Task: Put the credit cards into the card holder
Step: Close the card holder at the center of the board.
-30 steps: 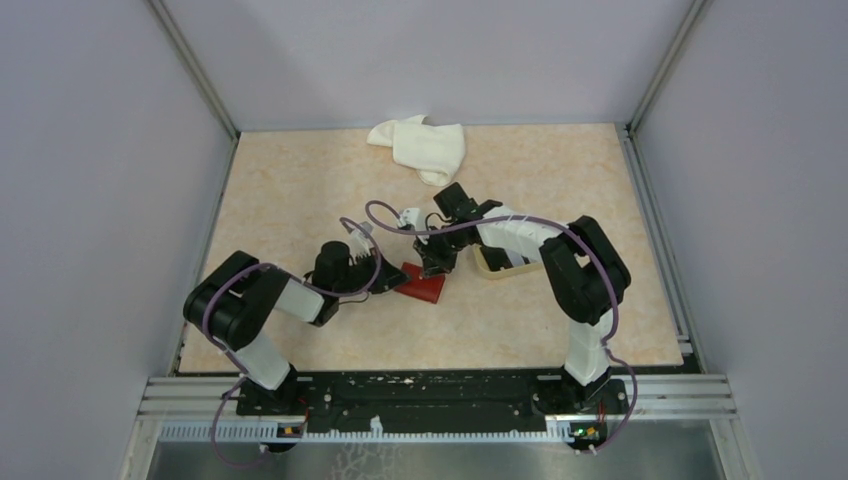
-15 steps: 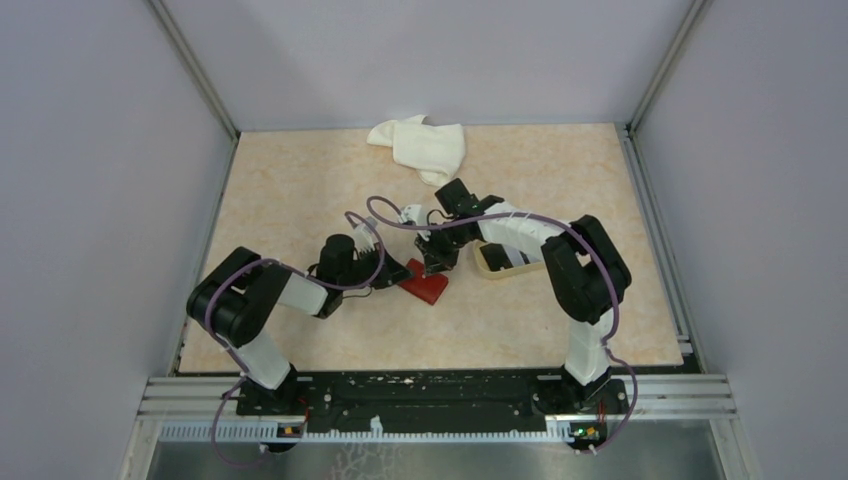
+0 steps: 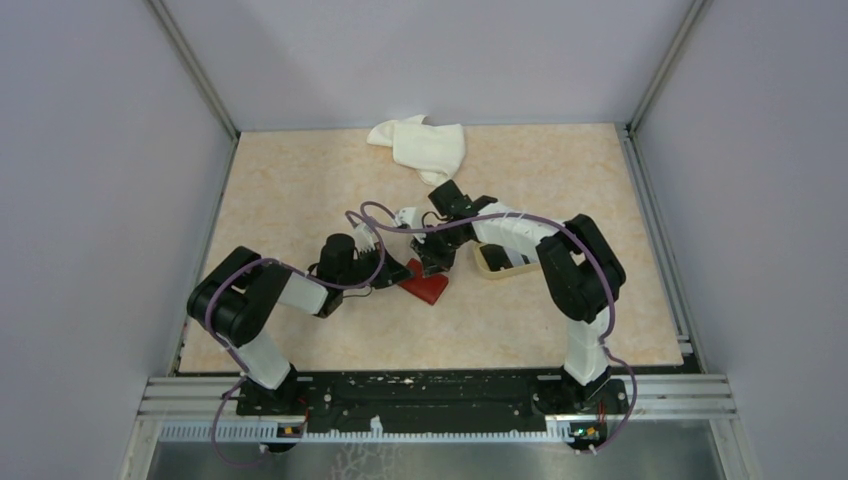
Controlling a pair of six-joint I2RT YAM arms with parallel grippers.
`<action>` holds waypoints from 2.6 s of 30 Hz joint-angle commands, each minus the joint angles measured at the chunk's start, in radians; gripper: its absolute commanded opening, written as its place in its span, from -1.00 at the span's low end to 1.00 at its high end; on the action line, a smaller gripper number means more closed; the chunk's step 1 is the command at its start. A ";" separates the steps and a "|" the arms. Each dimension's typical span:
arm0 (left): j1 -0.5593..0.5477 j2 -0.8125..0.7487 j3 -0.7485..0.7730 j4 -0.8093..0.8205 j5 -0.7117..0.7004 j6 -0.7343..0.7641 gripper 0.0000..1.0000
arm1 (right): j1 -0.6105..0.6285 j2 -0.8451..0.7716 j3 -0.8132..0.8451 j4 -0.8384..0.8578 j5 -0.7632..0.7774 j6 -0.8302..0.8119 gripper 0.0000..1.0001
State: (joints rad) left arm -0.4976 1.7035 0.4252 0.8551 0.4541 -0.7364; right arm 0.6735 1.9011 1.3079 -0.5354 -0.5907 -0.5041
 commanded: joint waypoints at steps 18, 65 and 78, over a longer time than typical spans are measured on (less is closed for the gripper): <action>-0.005 0.038 -0.005 -0.076 -0.026 0.035 -0.99 | 0.059 -0.008 0.050 -0.039 0.046 -0.051 -1.00; -0.005 0.048 -0.005 -0.056 -0.010 0.035 -1.00 | 0.131 0.135 0.169 -0.148 0.122 -0.047 -1.00; -0.004 0.050 -0.008 -0.050 -0.009 0.033 -1.00 | 0.140 0.187 0.194 -0.186 0.133 -0.039 -1.00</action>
State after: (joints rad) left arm -0.4973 1.7145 0.4252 0.8722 0.4656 -0.7391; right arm 0.7719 2.0060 1.4879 -0.7532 -0.4351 -0.5522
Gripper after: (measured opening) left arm 0.006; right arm 0.004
